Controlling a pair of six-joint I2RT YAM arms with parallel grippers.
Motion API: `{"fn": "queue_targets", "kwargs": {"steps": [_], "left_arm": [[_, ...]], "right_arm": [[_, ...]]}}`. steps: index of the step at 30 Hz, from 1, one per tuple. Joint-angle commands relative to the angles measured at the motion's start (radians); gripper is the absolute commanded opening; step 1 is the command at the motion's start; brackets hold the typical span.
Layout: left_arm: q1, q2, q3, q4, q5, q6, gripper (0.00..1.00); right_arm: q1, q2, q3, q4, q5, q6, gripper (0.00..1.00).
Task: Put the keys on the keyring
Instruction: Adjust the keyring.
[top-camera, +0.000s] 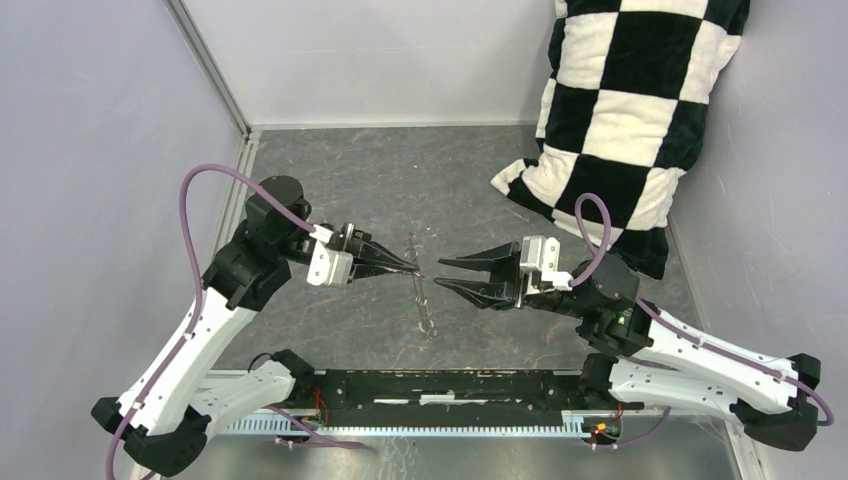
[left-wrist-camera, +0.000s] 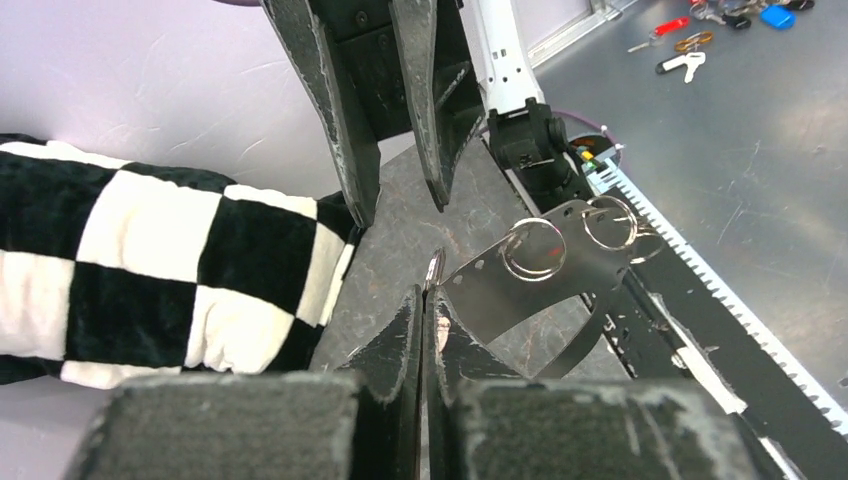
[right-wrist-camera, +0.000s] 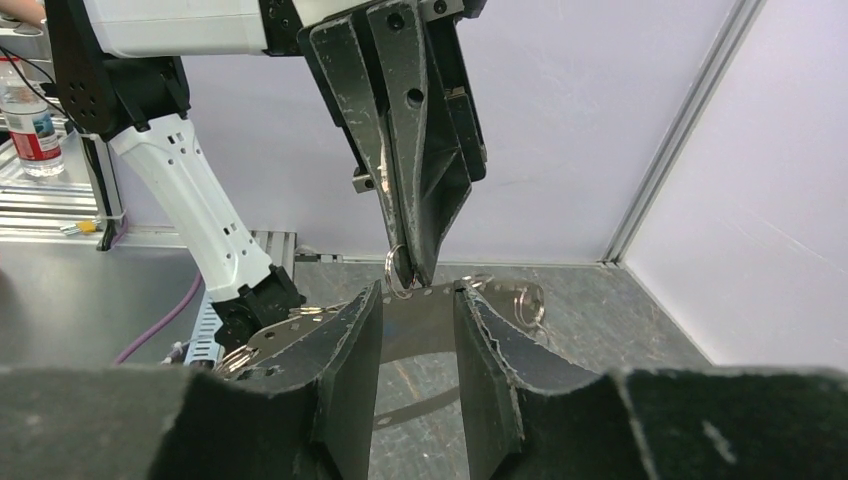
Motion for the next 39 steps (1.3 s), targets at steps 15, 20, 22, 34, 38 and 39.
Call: {"fn": "queue_targets", "kwargs": {"steps": [15,20,22,34,38,39], "left_arm": [[-0.005,-0.047,0.023,-0.063,-0.053,0.300,0.02],[-0.005,-0.047,0.037,-0.153,-0.108,0.435,0.02],[-0.005,-0.051,0.040,-0.191,-0.137,0.513,0.02],[-0.005,-0.080,0.018,-0.263,-0.160,0.755,0.02],[-0.005,-0.094,0.001,-0.264,-0.147,0.797,0.02],[-0.005,-0.095,0.001,-0.264,-0.147,0.801,0.02]], "right_arm": [[0.003,0.021,0.079,-0.056,0.013,-0.039,0.37],[0.004,0.045,0.102,-0.092,0.029,-0.063,0.37],[0.003,0.055,0.108,-0.100,0.036,-0.073,0.37],[0.002,0.079,0.111,-0.112,0.047,-0.092,0.36],[0.003,0.074,0.110,-0.115,0.048,-0.091,0.35],[0.003,0.074,0.110,-0.115,0.048,-0.090,0.35]]}}
